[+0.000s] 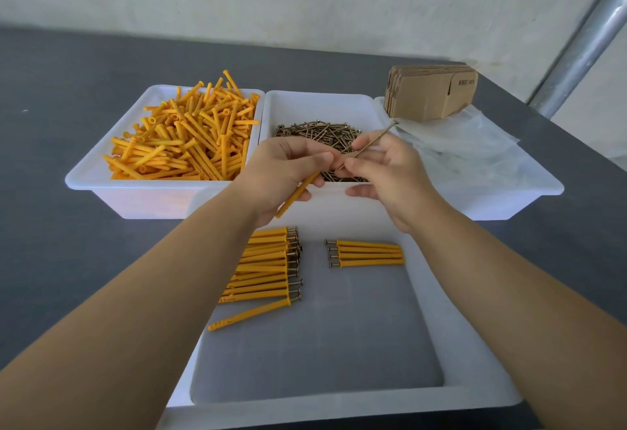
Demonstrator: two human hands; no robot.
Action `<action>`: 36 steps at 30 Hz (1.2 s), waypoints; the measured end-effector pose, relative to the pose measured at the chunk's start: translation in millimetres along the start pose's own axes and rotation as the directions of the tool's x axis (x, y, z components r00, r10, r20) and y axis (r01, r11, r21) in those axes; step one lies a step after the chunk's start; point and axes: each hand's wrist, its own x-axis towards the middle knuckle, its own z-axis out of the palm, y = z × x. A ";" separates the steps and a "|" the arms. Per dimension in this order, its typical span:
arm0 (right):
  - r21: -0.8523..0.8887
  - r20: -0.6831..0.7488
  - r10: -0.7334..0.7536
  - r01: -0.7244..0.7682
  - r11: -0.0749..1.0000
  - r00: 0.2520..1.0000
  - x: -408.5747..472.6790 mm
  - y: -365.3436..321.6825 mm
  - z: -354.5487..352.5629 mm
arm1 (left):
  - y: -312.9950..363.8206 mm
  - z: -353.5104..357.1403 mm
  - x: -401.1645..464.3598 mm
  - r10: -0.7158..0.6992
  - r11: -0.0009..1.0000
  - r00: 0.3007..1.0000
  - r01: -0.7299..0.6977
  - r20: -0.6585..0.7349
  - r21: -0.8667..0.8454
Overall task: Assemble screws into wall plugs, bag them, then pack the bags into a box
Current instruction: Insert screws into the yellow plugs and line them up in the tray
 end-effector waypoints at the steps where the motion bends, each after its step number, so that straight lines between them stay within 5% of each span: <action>1: 0.032 -0.048 -0.015 0.017 0.999 0.999 0.8 -0.4 -0.5 | -0.5 0.5 -0.1 -0.007 1.000 1.000 0.007 0.007 0.028; 26: -0.176 -0.082 -0.140 0.124 0.977 0.987 0.7 -1.4 1.0 | -3.1 16.7 -4.5 -0.058 0.988 0.997 0.064 -0.046 0.143; 34: -0.406 0.002 -0.230 0.211 0.889 0.973 -6.7 5.8 7.2 | 1.9 22.7 -8.2 0.113 0.984 0.992 -0.104 -0.058 0.145; 36: -0.431 -0.070 -0.247 0.194 0.881 0.967 -6.0 4.6 8.9 | 4.9 21.6 -8.2 0.162 0.983 0.984 -0.155 -0.068 0.095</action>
